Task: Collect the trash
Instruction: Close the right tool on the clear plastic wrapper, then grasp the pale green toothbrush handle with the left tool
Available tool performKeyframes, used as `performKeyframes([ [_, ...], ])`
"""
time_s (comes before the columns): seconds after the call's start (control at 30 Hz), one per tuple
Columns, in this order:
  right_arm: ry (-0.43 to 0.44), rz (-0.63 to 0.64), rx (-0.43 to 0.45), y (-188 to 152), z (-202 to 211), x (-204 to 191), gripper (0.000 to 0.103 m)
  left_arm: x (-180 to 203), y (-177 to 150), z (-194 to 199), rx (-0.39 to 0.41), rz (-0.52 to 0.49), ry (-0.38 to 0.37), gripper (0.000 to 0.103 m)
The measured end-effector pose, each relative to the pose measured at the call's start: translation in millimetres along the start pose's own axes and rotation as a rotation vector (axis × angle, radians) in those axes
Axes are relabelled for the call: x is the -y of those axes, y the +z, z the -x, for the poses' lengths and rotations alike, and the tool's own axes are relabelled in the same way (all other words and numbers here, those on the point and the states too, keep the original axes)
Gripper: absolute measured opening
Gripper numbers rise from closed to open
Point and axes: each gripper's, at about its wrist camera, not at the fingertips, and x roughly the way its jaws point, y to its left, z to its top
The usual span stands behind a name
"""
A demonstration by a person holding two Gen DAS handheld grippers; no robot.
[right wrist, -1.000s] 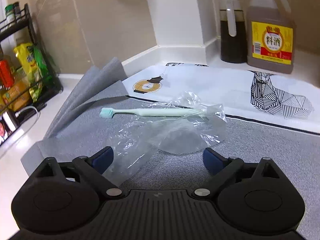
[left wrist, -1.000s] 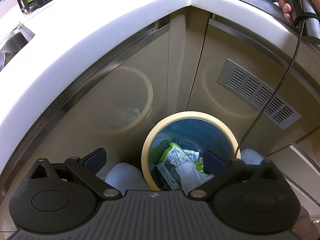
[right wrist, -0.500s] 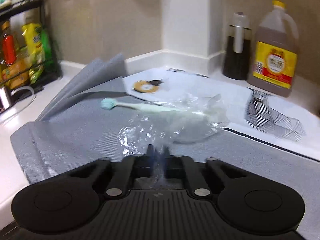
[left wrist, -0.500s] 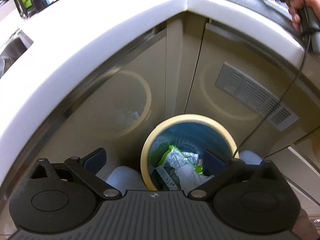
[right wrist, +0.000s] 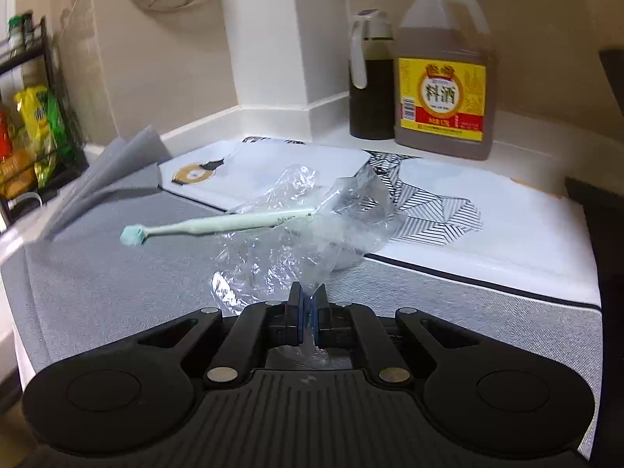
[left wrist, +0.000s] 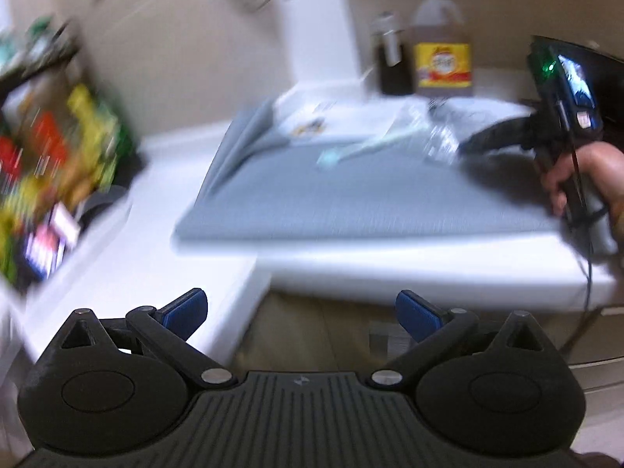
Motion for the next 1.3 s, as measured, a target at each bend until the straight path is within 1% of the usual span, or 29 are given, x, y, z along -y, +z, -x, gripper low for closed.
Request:
performKeyframes([
  [0.07,0.027,-0.033,-0.005,0.9,-2.1,6.0,0.005,7.6,24.6,-20.2,0.018,-0.057,-0.032,0.103],
  [0.17,0.075,-0.083,-0.012,2.5,-6.5,16.5,0.005,21.3,59.1,-57.2,0.011,-0.095,-0.078,0.103],
  [0.2,0.076,-0.091,-0.012,2.3,-5.9,17.5,0.002,25.2,67.5,-69.9,0.009,-0.104,-0.087,0.103],
  [0.3,0.025,-0.013,-0.008,1.4,-4.5,3.9,0.002,38.3,92.3,-106.5,0.016,-0.127,-0.103,0.103],
  [0.37,0.022,-0.006,-0.007,1.2,-3.4,2.9,0.002,46.7,106.7,-125.5,0.031,-0.137,-0.117,0.103],
  [0.43,0.029,-0.015,-0.008,1.3,-3.2,4.9,0.003,56.1,119.2,-142.1,0.036,-0.161,-0.137,0.103],
  [0.53,0.027,-0.014,-0.010,1.6,-3.5,4.9,0.003,69.6,134.5,-167.3,0.031,-0.230,-0.157,0.103],
  [0.63,0.026,-0.013,-0.011,1.8,-3.8,4.8,0.003,77.1,141.4,-190.6,-0.018,-0.300,-0.175,0.103],
  [0.73,0.022,-0.007,-0.011,1.7,-4.0,4.2,0.003,80.7,144.2,-210.2,-0.051,-0.329,-0.170,0.103],
  [0.77,0.021,-0.005,-0.011,1.7,-4.3,3.9,0.003,81.5,145.3,-215.7,-0.065,-0.335,-0.182,0.103],
  [0.83,0.019,-0.004,-0.012,1.4,-4.6,3.7,0.003,80.8,148.9,-221.8,-0.059,-0.329,-0.203,0.103],
  [0.97,0.019,-0.004,-0.012,1.1,-4.7,3.8,0.003,79.9,157.3,-232.5,-0.076,-0.305,-0.259,0.103],
  [1.1,0.021,-0.007,-0.012,1.6,-4.5,3.3,0.003,74.7,158.2,-238.2,-0.115,-0.213,-0.293,0.103],
  [1.17,0.021,-0.008,-0.012,1.8,-4.5,2.9,0.003,71.4,156.1,-234.8,-0.117,-0.188,-0.323,0.096],
  [1.2,0.021,-0.007,-0.013,2.1,-4.5,2.7,0.003,70.0,155.4,-232.2,-0.111,-0.186,-0.353,0.083],
  [1.23,0.021,-0.007,-0.013,2.2,-4.4,2.5,0.003,69.7,155.0,-228.0,-0.104,-0.189,-0.371,0.057],
  [1.27,0.022,-0.008,-0.013,2.5,-4.4,2.4,0.003,69.6,154.9,-225.1,-0.108,-0.186,-0.396,0.041],
  [1.3,0.022,-0.009,-0.012,2.7,-4.3,2.1,0.003,70.2,154.6,-222.9,-0.118,-0.181,-0.405,0.011],
])
